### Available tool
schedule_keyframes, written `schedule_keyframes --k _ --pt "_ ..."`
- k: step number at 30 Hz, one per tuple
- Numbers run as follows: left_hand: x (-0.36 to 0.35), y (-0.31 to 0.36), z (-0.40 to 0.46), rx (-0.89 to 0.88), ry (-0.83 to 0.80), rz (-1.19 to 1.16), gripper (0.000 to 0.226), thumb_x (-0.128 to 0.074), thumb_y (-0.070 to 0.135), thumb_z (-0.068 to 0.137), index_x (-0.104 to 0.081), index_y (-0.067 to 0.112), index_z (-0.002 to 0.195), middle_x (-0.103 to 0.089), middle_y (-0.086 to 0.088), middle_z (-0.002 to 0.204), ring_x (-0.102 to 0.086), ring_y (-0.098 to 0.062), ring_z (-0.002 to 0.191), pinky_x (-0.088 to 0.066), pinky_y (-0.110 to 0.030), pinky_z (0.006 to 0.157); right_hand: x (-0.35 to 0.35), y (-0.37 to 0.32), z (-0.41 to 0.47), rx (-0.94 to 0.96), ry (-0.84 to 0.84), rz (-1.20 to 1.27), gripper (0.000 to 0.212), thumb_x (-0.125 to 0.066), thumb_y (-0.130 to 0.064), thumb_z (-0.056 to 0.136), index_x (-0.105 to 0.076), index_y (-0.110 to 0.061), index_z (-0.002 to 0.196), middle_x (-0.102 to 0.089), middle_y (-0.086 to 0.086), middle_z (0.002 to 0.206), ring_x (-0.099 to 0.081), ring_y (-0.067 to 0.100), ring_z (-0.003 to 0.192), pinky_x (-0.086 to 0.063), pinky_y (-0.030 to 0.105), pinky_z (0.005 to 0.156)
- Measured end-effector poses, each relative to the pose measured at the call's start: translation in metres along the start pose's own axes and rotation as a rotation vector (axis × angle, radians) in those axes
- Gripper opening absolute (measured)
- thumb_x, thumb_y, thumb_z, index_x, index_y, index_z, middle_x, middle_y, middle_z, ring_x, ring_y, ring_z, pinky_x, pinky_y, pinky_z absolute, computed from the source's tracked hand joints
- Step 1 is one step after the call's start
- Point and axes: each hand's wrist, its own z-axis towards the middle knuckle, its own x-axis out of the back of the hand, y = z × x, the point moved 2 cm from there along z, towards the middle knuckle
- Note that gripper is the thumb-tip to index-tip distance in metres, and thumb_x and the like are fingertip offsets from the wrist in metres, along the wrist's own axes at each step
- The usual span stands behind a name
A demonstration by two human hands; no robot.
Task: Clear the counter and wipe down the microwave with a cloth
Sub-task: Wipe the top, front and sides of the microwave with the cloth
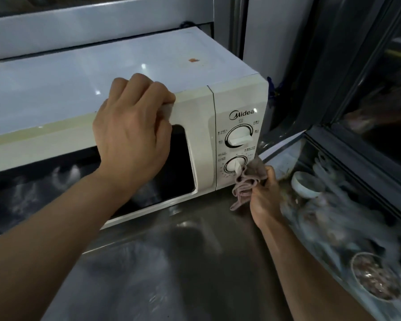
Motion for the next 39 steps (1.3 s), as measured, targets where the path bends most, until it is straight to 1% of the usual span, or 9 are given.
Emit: schedule_keyframes --k 5,10,14,19,24,28,30,33,39 --pt "0.012 -0.012 -0.003 -0.127 -0.018 -0.031 0.027 -0.049 0.003 0.088 -0.065 0.003 0.109 -0.052 -0.017 0.127 -0.043 -0.041 0.115 -0.038 -0.037 0.088 -0.016 0.016 -0.011 -0.21 0.151 0.153 0.023 -0.033 -0.007 0.098 -0.052 -0.016 0.107 -0.059 0.009 0.087 -0.059 0.018 0.07 -0.045 0.058 0.088" --pt "0.041 -0.046 -0.03 -0.118 -0.082 0.116 0.045 -0.052 -0.001 0.076 -0.058 0.004 0.12 -0.047 -0.02 0.133 -0.041 -0.045 0.116 -0.032 -0.044 0.091 -0.043 0.024 -0.015 -0.242 0.409 0.561 0.028 -0.03 -0.005 0.099 -0.052 -0.019 0.089 -0.061 0.006 0.078 -0.061 0.012 0.055 -0.046 0.026 0.05" --pt "0.059 -0.081 -0.051 -0.052 -0.108 0.183 0.045 -0.053 0.002 0.079 -0.057 0.007 0.123 -0.049 -0.02 0.13 -0.041 -0.047 0.114 -0.032 -0.046 0.088 -0.062 0.036 -0.02 -0.242 0.5 0.668 0.041 -0.028 -0.021 0.102 -0.054 -0.016 0.07 -0.059 0.0 0.06 -0.053 0.011 0.047 -0.038 0.023 0.044" --pt "0.06 -0.091 -0.055 -0.022 -0.093 0.157 0.047 -0.051 0.006 0.081 -0.057 0.013 0.127 -0.056 -0.017 0.118 -0.047 -0.043 0.101 -0.038 -0.045 0.077 -0.101 0.06 -0.046 -0.314 0.575 0.61 0.028 -0.03 -0.023 0.103 -0.052 -0.015 0.088 -0.059 0.003 0.088 -0.059 0.018 0.075 -0.052 0.032 0.071" --pt "0.059 -0.089 -0.056 0.0 -0.085 0.158 0.05 -0.053 0.007 0.08 -0.055 0.019 0.128 -0.055 -0.012 0.118 -0.046 -0.039 0.102 -0.035 -0.042 0.078 -0.128 0.063 -0.075 -0.282 0.457 0.398 0.04 -0.033 -0.027 0.103 -0.043 0.007 0.121 -0.054 0.02 0.094 -0.055 0.027 0.075 -0.045 0.034 0.063" --pt "0.059 -0.089 -0.055 0.011 -0.104 0.155 0.052 -0.057 0.006 0.079 -0.054 0.02 0.129 -0.054 -0.011 0.12 -0.045 -0.038 0.103 -0.034 -0.042 0.08 -0.135 0.054 -0.081 -0.114 0.465 0.059 0.03 -0.029 0.0 0.1 -0.044 0.021 0.115 -0.056 0.033 0.109 -0.057 0.034 0.091 -0.05 0.039 0.083" --pt "0.058 -0.09 -0.055 0.01 -0.118 0.153 0.053 -0.058 0.006 0.079 -0.054 0.02 0.13 -0.054 -0.011 0.12 -0.044 -0.038 0.103 -0.034 -0.043 0.08 -0.127 0.05 -0.081 -0.075 0.515 -0.128 0.021 -0.036 -0.001 0.098 -0.041 0.013 0.113 -0.057 0.022 0.099 -0.057 0.029 0.088 -0.053 0.03 0.08" --pt "0.056 -0.091 -0.055 0.019 -0.123 0.159 0.053 -0.06 0.006 0.078 -0.055 0.019 0.128 -0.055 -0.012 0.12 -0.045 -0.039 0.102 -0.034 -0.044 0.08 -0.116 0.054 -0.083 -0.103 0.482 -0.31 0.022 -0.047 -0.009 0.093 -0.039 -0.002 0.113 -0.057 0.018 0.106 -0.061 0.033 0.095 -0.053 0.044 0.084" --pt "0.052 -0.09 -0.055 0.058 -0.108 0.171 0.05 -0.056 0.005 0.079 -0.056 0.019 0.127 -0.055 -0.012 0.12 -0.045 -0.039 0.1 -0.033 -0.043 0.079 -0.121 0.051 -0.083 -0.054 0.438 -0.154 0.019 -0.054 0.001 0.09 -0.039 -0.007 0.097 -0.06 0.002 0.084 -0.065 0.012 0.069 -0.057 0.035 0.069"
